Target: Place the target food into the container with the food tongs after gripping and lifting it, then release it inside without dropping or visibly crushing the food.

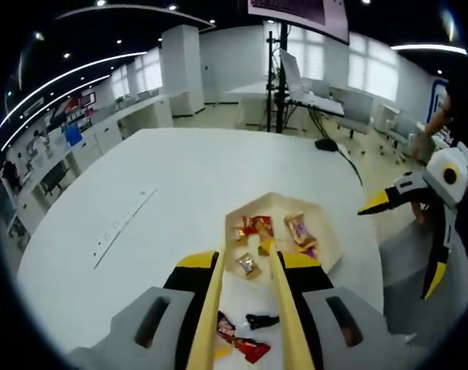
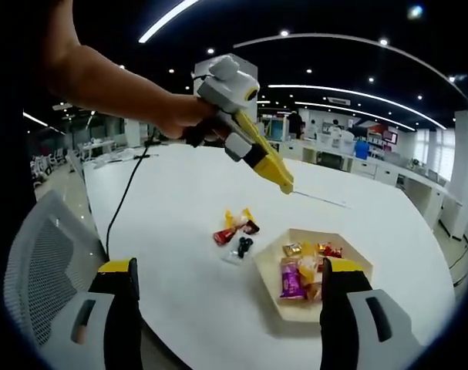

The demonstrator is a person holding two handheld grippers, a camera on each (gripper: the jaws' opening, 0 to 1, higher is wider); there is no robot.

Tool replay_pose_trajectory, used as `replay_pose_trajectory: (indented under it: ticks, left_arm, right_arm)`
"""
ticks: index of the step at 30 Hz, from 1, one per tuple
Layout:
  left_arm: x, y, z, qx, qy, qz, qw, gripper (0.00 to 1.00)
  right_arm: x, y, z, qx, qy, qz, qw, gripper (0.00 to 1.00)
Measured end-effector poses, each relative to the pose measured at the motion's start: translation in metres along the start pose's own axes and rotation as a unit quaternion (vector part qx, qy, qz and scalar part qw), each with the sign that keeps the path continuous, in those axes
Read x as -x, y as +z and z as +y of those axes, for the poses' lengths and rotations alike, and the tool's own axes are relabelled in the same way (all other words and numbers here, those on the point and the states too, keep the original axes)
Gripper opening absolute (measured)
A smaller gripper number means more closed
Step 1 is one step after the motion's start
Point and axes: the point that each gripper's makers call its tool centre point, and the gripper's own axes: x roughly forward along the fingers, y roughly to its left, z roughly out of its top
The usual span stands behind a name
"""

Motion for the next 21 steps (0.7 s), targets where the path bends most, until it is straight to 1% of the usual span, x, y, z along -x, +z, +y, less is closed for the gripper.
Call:
replay_pose_trajectory:
  ticks: [1, 3, 7, 8, 14, 15, 17, 18, 19, 21]
  left_arm:
    - [0.0, -0.004, 0.0, 0.001, -0.001, -0.001, 1.0, 0.26]
    - [0.0, -0.015, 0.0, 0.002, 0.001, 0.008, 1.0, 0.26]
    - [0.001, -0.028, 0.0, 0.006, 0.005, 0.016, 0.9998, 0.26]
    - [0.001, -0.033, 0.001, 0.001, 0.005, 0.02, 0.9998, 0.26]
    - [-0.002, -0.052, -0.001, 0.01, -0.001, 0.035, 0.9993, 0.26]
    - [-0.003, -0.055, -0.001, 0.006, 0.0, 0.039, 0.9992, 0.26]
    - [-0.005, -0.066, -0.001, -0.018, 0.002, 0.047, 0.9987, 0.26]
    - [-0.006, -0.07, -0.002, -0.01, -0.004, 0.046, 0.9989, 0.26]
    - [-0.007, -0.079, -0.005, 0.009, -0.012, 0.055, 0.9984, 0.26]
    - [-0.01, -0.087, -0.005, 0.0, -0.011, 0.058, 0.9983, 0.26]
  right_arm:
    - [0.0, 0.0, 0.0, -0.002, 0.001, -0.001, 1.0, 0.97]
    - [0.0, 0.0, 0.0, -0.002, 0.0, 0.0, 1.0, 0.97]
    - [0.0, 0.0, 0.0, -0.001, 0.0, 0.001, 1.0, 0.97]
    - [0.0, -0.001, 0.001, 0.0, 0.0, 0.002, 1.0, 0.96]
    - [0.0, 0.0, 0.0, 0.001, -0.002, 0.0, 1.0, 0.96]
    - [0.0, 0.0, -0.001, 0.0, -0.004, 0.001, 1.0, 0.96]
    - [0.0, -0.001, -0.001, -0.001, -0.005, 0.001, 1.0, 0.96]
    - [0.0, 0.0, -0.001, -0.001, -0.005, 0.0, 1.0, 0.96]
    - [0.0, -0.001, -0.002, -0.001, -0.005, 0.001, 1.0, 0.96]
    - [0.0, -0.001, -0.002, -0.001, -0.006, 0.003, 1.0, 0.96]
